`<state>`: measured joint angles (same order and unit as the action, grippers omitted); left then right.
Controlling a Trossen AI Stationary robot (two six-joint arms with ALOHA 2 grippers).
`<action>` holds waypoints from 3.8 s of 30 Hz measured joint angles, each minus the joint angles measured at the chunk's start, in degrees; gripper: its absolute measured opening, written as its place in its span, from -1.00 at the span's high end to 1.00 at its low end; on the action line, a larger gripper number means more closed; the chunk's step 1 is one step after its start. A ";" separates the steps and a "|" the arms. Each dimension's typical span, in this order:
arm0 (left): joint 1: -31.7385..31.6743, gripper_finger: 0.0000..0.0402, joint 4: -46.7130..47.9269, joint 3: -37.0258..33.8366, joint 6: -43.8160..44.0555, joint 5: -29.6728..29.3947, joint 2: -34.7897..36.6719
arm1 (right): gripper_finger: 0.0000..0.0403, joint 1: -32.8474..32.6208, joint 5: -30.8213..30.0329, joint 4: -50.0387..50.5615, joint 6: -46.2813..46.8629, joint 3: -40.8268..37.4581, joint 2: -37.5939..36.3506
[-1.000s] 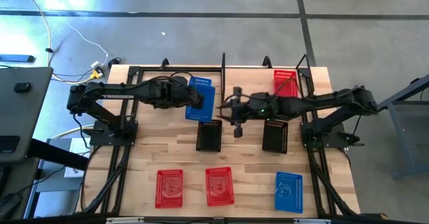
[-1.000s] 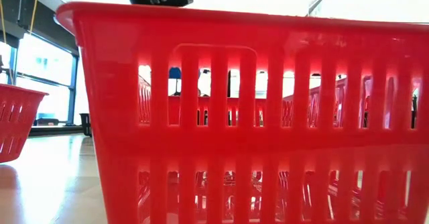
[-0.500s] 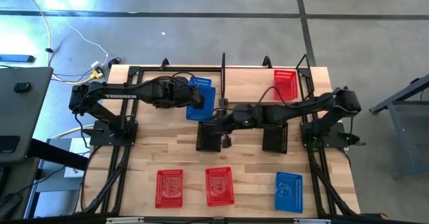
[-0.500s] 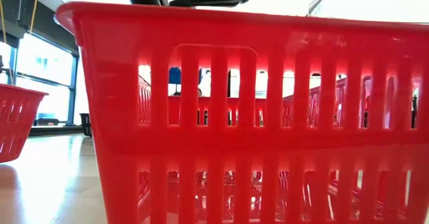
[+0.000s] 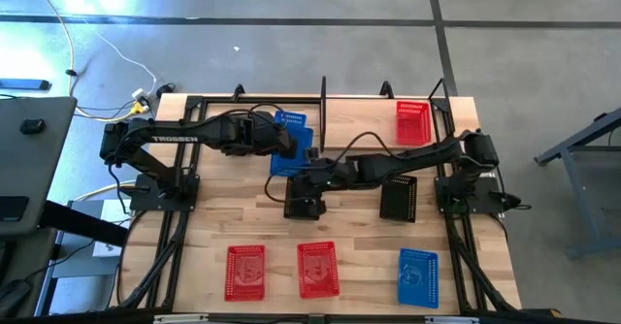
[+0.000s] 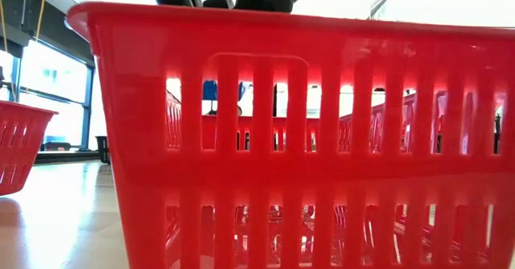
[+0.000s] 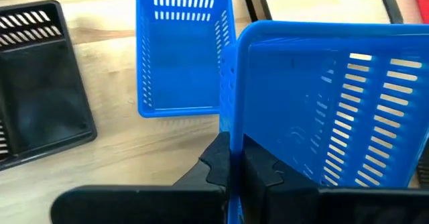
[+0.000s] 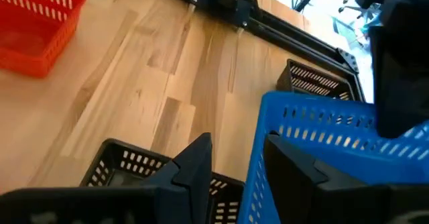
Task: Stack baskets on shelf by color
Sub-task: Put the middle left blue bin on the shelf
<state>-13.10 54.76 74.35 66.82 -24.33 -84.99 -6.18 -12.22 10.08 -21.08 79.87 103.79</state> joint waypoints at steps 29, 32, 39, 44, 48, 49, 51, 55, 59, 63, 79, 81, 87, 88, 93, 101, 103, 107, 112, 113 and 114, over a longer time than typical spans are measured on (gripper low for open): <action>-0.07 0.90 -5.03 -0.07 -5.95 8.99 0.00 | 0.95 1.65 -4.01 7.95 10.77 0.05 2.03; -0.04 0.83 -5.06 -0.07 -7.41 9.16 0.00 | 0.97 1.65 -3.58 7.93 12.05 0.05 2.03; 0.09 0.63 -5.14 -0.04 -14.09 9.54 0.00 | 1.00 1.72 -2.55 8.50 16.23 0.03 2.02; -0.50 0.46 -5.26 -0.04 -20.90 9.37 0.00 | 1.00 1.69 -2.75 10.55 21.68 -0.01 1.45; -2.22 0.35 -5.22 -0.04 -26.33 9.34 0.02 | 1.00 1.69 -3.84 12.38 25.14 -0.02 -0.05; -2.85 0.32 -5.13 -0.04 -27.49 9.50 0.20 | 1.00 1.69 -3.85 12.96 25.89 -0.02 -0.37; -4.24 0.29 -5.13 -0.04 -29.96 10.76 0.73 | 1.00 1.69 -3.51 14.31 27.38 -0.02 -0.92; -7.11 0.27 -5.09 -0.04 -35.29 13.00 1.83 | 1.00 1.36 -0.71 16.37 28.99 -0.02 -2.26; -9.29 0.29 -5.22 0.02 -40.65 13.53 3.23 | 1.00 0.06 2.75 17.92 29.22 -0.02 -3.84; -10.69 0.31 -5.09 0.02 -45.91 13.83 4.36 | 1.00 -1.16 6.53 19.53 30.22 -0.02 -5.85; -11.69 0.32 -5.29 0.02 -56.54 19.27 4.74 | 1.00 -2.24 -1.34 27.94 31.62 -0.02 -13.32; -11.72 0.33 -5.29 0.02 -56.54 19.31 4.74 | 1.00 -2.00 -3.17 29.50 30.00 -0.02 -14.86; -11.74 0.33 -5.30 0.02 -55.48 19.33 4.74 | 1.00 0.88 -7.88 33.54 23.28 -0.02 -21.17; -11.74 0.33 -5.30 0.02 -55.11 19.34 4.74 | 1.00 1.48 -8.70 33.83 21.92 -0.02 -22.40; -11.74 0.33 -5.30 0.02 -54.91 19.31 4.74 | 1.00 5.47 -11.79 34.69 13.85 -0.02 -28.46; -11.74 0.34 -5.30 0.00 -51.38 19.25 4.72 | 1.00 13.06 -14.27 35.15 0.78 -0.02 -35.75; -11.74 0.34 -5.30 0.00 -49.94 19.25 4.72 | 1.00 15.47 -13.75 35.16 -1.43 -0.02 -36.60; -11.74 0.34 -5.30 0.00 -47.87 19.25 4.71 | 1.00 21.17 -9.78 37.58 -3.86 -0.04 -36.50; -11.69 0.34 -5.30 0.00 -47.40 19.25 4.70 | 1.00 27.69 -3.83 40.97 -4.87 -0.12 -33.18; -11.69 0.34 -5.30 0.00 -47.38 19.25 4.70 | 1.00 28.61 -2.37 41.26 -4.90 -0.12 -32.23; -11.69 0.34 -5.30 0.00 -47.42 19.25 4.70 | 1.00 29.29 -1.22 41.55 -4.89 -0.12 -31.35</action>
<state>-24.80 49.45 74.35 19.40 -5.08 -80.29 23.11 -13.44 51.63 -25.97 79.75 72.44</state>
